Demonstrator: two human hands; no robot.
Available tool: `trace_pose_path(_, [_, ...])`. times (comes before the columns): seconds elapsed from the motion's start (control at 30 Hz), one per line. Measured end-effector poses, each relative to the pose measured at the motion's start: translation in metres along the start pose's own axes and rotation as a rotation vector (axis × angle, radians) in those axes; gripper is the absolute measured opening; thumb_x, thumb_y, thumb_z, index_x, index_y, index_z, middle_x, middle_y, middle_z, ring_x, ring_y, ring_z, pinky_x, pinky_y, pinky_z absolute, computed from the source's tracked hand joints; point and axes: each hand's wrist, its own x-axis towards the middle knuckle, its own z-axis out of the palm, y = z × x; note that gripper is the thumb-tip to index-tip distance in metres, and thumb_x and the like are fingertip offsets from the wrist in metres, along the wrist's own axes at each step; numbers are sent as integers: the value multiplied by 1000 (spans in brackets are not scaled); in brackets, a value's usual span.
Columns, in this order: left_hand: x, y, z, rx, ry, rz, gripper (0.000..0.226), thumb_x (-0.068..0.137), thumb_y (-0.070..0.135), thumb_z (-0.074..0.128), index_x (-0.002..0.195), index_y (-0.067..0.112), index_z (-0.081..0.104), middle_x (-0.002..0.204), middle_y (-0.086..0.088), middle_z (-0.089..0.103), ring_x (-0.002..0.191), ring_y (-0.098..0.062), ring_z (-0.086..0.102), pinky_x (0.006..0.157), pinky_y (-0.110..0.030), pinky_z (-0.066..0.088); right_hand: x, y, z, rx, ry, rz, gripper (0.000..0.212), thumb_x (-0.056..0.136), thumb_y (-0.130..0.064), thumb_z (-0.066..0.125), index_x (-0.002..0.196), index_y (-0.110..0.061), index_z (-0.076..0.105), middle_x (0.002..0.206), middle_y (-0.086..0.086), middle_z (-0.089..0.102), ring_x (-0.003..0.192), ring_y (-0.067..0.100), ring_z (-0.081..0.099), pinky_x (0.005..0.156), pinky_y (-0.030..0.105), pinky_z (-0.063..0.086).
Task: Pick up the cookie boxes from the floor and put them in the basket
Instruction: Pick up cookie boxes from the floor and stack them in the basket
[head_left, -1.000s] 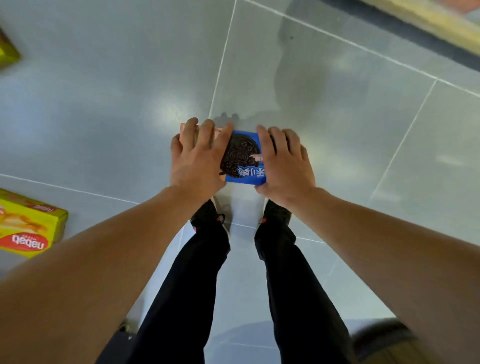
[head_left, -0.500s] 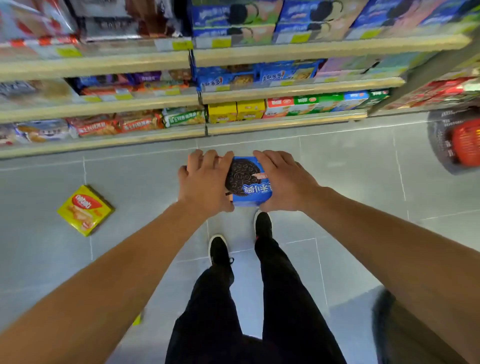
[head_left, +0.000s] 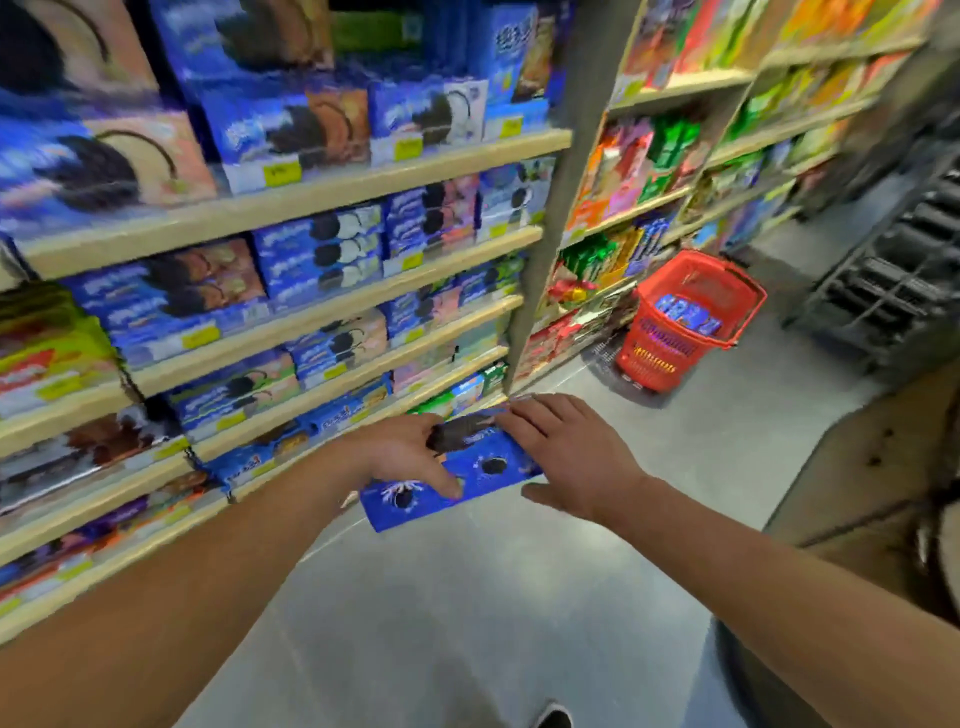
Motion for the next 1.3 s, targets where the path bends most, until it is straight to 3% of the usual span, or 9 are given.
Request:
trace_pose_path(0.13, [24, 84, 0, 66, -43, 84, 83, 47, 58, 81, 120, 28, 57, 112, 9, 66, 99, -13, 64, 93, -38, 52, -42, 56, -29, 58, 39, 165, 77, 52, -37, 88, 121, -15, 63, 114, 4, 66, 97, 29, 64, 78, 35, 57])
trace_pose_path(0.27, [36, 151, 11, 192, 18, 159, 86, 64, 68, 71, 137, 30, 48, 132, 9, 52, 118, -15, 55, 102, -33, 43, -89, 110, -46, 193, 33, 323, 66, 74, -36, 78, 133, -20, 52, 127, 1, 57, 114, 28, 53, 85, 39, 52])
trace_pose_path(0.4, [54, 202, 30, 251, 180, 265, 71, 69, 77, 60, 125, 32, 58, 117, 12, 55, 110, -14, 54, 91, -29, 42, -125, 164, -49, 321, 76, 433, 67, 75, -36, 80, 134, -20, 52, 127, 1, 57, 113, 24, 53, 85, 30, 43])
trace_pose_path(0.57, [84, 230, 45, 70, 377, 349, 51, 63, 70, 64, 101, 36, 63, 94, 16, 65, 85, -7, 62, 64, -21, 41, -149, 221, -42, 508, 150, 542, 67, 73, -37, 83, 131, -18, 56, 122, 2, 58, 108, 19, 57, 82, 19, 36])
trace_pose_path(0.67, [108, 249, 54, -44, 409, 367, 67, 54, 72, 62, 110, 34, 60, 98, 15, 66, 86, -5, 63, 71, -27, 50, -154, 261, -32, 559, 160, 567, 66, 72, -35, 84, 130, -17, 58, 123, 3, 59, 110, 21, 57, 83, 18, 35])
trace_pose_path(0.8, [148, 274, 58, -167, 432, 379, 72, 50, 66, 67, 117, 40, 57, 108, 15, 63, 95, -4, 62, 77, -21, 50, -146, 308, -20, 611, 203, 636, 63, 72, -32, 85, 128, -17, 60, 120, 4, 60, 110, 19, 55, 83, 19, 35])
trace_pose_path(0.97, [231, 303, 41, -368, 364, 299, 55, 60, 56, 78, 111, 39, 67, 111, 5, 68, 89, -12, 70, 77, -40, 59, -126, 373, 4, 754, 287, 786, 51, 72, -24, 85, 118, -15, 66, 107, -4, 62, 98, 8, 54, 79, 10, 32])
trace_pose_path(1.07, [285, 322, 27, -403, 321, 311, 59, 58, 61, 77, 111, 38, 68, 114, 5, 66, 88, -13, 71, 75, -43, 60, -110, 418, 23, 762, 288, 823, 46, 72, -23, 85, 115, -17, 67, 103, -6, 62, 99, 12, 58, 83, 16, 37])
trace_pose_path(1.3, [419, 382, -1, -226, 220, 415, 45, 78, 36, 77, 121, 31, 65, 117, 6, 62, 91, 1, 60, 64, -8, 47, -92, 520, 66, 755, 228, 898, 61, 70, -36, 83, 126, -18, 64, 113, -2, 60, 106, 10, 54, 88, 15, 34])
